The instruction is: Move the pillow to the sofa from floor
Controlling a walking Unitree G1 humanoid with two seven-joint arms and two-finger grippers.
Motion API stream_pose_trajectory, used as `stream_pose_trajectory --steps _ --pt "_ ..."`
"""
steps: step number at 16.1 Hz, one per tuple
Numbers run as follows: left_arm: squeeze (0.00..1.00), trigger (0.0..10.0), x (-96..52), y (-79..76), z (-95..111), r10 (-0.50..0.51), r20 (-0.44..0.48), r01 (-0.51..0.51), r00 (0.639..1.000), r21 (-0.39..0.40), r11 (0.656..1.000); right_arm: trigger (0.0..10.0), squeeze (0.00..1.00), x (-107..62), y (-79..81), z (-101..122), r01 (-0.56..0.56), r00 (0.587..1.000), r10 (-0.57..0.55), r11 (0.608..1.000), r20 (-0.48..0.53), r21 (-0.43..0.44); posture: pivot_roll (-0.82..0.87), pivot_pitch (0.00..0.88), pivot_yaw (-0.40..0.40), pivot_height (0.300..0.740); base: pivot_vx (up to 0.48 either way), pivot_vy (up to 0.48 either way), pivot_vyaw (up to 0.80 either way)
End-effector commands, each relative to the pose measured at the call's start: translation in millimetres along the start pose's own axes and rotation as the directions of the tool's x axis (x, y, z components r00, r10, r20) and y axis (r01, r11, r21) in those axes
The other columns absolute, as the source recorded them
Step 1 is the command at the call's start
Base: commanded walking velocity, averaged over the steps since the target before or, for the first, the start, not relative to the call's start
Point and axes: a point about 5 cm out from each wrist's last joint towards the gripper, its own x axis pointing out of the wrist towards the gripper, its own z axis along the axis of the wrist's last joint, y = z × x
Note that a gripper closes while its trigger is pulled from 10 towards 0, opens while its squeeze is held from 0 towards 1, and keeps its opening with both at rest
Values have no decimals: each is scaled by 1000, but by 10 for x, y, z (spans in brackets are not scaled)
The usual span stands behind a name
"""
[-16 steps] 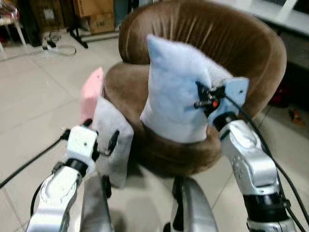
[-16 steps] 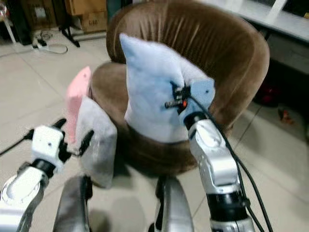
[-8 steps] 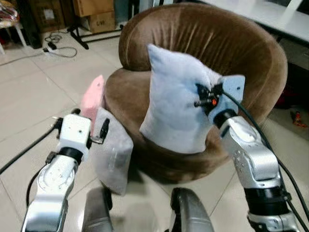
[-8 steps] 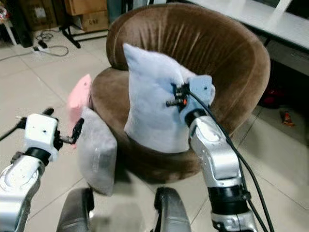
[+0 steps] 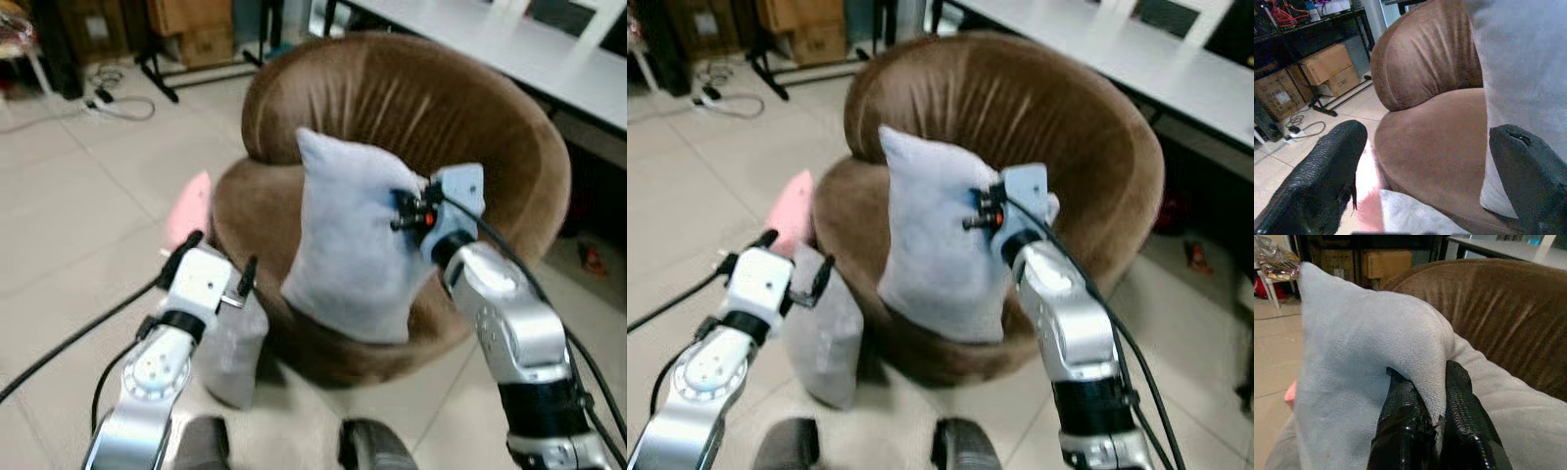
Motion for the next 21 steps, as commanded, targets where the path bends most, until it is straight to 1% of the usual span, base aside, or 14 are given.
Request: stream_pose_trajectory --steps 1,2,4,5,6,8,9,11,14,16,21 --pt "0 10000 45 -6 73 -36 32 36 999 10 999 10000 0 -44 -31 77 38 998 -38 999 48 11 11 0 -75 709 0 0 0" --pt "0 10000 75 36 85 -53 37 52 998 15 999 10000 0 -68 -11 51 57 997 -59 998 55 33 14 0 -47 719 0 0 0" --pt "0 10000 147 166 96 -51 41 50 998 9 999 10000 0 -120 75 -6 83 994 -88 993 61 80 24 0 24 739 0 0 0" --pt "0 10000 180 205 114 -42 45 43 998 -18 999 10000 0 -134 103 -29 89 994 -95 992 61 89 25 0 37 740 0 0 0" --pt "0 10000 227 228 138 -39 50 39 998 -11 999 10000 0 -149 119 -84 102 993 -108 989 53 105 33 0 42 740 0 0 0" --pt "0 10000 238 249 145 -34 53 34 998 11 999 10000 0 -148 134 -102 105 993 -111 988 48 111 33 0 42 740 0 0 0" --pt "0 10000 237 266 137 -26 54 26 998 5 1000 10000 0 -148 140 -107 113 992 -120 986 49 123 32 0 31 740 0 0 0" --pt "0 10000 233 236 134 -31 69 35 997 -48 998 10000 0 -166 62 -99 156 985 -165 978 57 140 6 0 21 740 0 0 0" --pt "0 10000 281 180 166 -40 82 45 996 -71 996 10000 0 -189 -74 -101 194 977 -207 965 57 177 5 0 7 740 279 0 0" --pt "0 10000 276 181 177 -44 89 51 995 -80 995 10000 0 -174 -106 -90 199 975 -213 963 57 179 7 0 -2 740 300 0 -697" --pt "0 10000 246 243 145 -21 82 28 996 -76 997 10000 0 -123 -96 -60 179 979 -193 968 69 178 26 0 -20 740 303 0 -800"
